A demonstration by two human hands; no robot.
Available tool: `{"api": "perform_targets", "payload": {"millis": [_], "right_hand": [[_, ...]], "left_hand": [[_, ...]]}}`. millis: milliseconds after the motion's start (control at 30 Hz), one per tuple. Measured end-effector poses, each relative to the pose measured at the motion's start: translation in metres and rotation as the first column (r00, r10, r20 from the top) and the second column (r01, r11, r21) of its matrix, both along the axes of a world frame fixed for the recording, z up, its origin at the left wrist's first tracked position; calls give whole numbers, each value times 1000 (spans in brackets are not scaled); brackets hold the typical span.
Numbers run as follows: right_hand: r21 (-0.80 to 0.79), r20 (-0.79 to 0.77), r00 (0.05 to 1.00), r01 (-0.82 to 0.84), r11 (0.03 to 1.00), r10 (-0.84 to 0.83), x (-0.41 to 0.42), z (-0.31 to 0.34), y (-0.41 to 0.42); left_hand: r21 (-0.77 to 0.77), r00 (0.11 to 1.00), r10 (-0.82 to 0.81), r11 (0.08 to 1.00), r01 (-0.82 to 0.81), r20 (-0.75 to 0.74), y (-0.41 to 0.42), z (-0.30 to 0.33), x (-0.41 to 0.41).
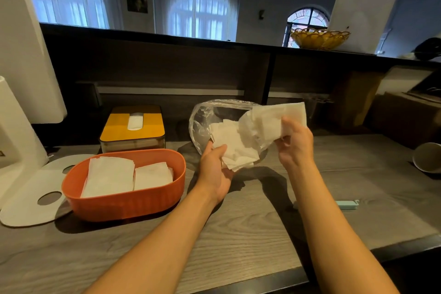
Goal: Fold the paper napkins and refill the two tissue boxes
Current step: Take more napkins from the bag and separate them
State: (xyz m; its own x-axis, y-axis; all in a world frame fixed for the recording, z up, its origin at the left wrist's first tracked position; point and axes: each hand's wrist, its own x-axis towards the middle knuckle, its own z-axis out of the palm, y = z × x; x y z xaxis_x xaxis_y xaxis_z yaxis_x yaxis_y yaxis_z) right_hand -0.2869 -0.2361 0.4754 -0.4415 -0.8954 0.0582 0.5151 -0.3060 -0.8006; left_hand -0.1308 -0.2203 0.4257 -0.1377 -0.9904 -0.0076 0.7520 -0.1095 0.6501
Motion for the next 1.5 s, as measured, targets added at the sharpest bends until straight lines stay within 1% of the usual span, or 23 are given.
{"api": "perform_targets", "payload": {"millis": [33,67,100,133,200,233,300,400,467,533,600,633,767,867,900,933,1033,1167,1233,1333,1367,1400,1500], "right_hand": [[-51,70,996,-45,998,48,-2,1,1],[-97,87,991,-97,991,105,-4,2,3],[-130,39,986,-155,979,161,-6,3,4],[-147,-59,975,-219,965,212,-6,3,4],[-98,-265,923,-314,944,279,-1,3,5],[-47,-320,896,-341,939,309,2,3,6],[10,-362,862,-377,926,355,7,3,7],[-6,-332,873,-382,924,358,7,1,4],[-6,-307,895,-341,940,322,7,1,3],[-45,-212,934,-302,952,286,2,2,2],[-143,-68,954,-300,943,293,-6,5,4],[-181,-32,957,-290,940,289,-11,6,4],[-161,-17,989,-150,976,149,-19,7,7],[-204,58,989,-119,972,133,-26,11,11],[-227,55,990,-115,967,130,-29,14,14],[-244,18,992,-115,963,123,-32,18,16],[-263,-192,973,-175,949,126,-35,35,27],[-235,-409,876,-370,899,254,-30,66,48],[-183,-449,823,-465,866,347,-26,77,56],[-111,-408,762,-588,801,503,-20,83,55],[-78,-399,748,-604,793,530,-17,81,52],[-36,-409,744,-591,806,528,-15,77,47],[105,-489,765,-426,898,420,-7,56,24]], "left_hand": [[14,1000,9,1000,-9,-4,-1,-1,0],[28,1000,14,1000,-14,-6,0,0,-1],[40,1000,17,999,-17,-11,0,0,-2],[45,1000,16,999,-16,-15,1,0,-2],[34,1000,11,999,-11,4,2,1,-2],[20,1000,10,1000,-11,23,3,2,-2],[-6,996,39,999,-39,77,2,1,-2],[-26,985,94,996,-91,142,-1,-2,-4],[-33,982,129,992,-126,139,-1,-2,-6],[-10,973,199,980,-199,120,-4,-2,-5],[7,953,272,961,-275,132,-7,-4,-3],[8,944,297,953,-302,142,-9,-6,-2],[-5,923,336,940,-341,187,-6,-8,-1],[-26,912,347,936,-350,220,-6,-9,-1],[-32,908,352,934,-355,228,-6,-10,-1],[-35,905,355,933,-357,234,-7,-11,-1],[-58,902,326,945,-323,283,-7,-15,-3],[-102,907,252,968,-230,336,-4,-15,-6],[-102,929,200,979,-176,313,-1,-11,-8],[-92,971,121,990,-104,207,3,-7,-10],[-106,982,75,993,-57,171,6,-5,-9],[-126,988,20,992,0,156,8,-4,-9],[-184,979,-80,976,115,185,12,-3,-7]]}}
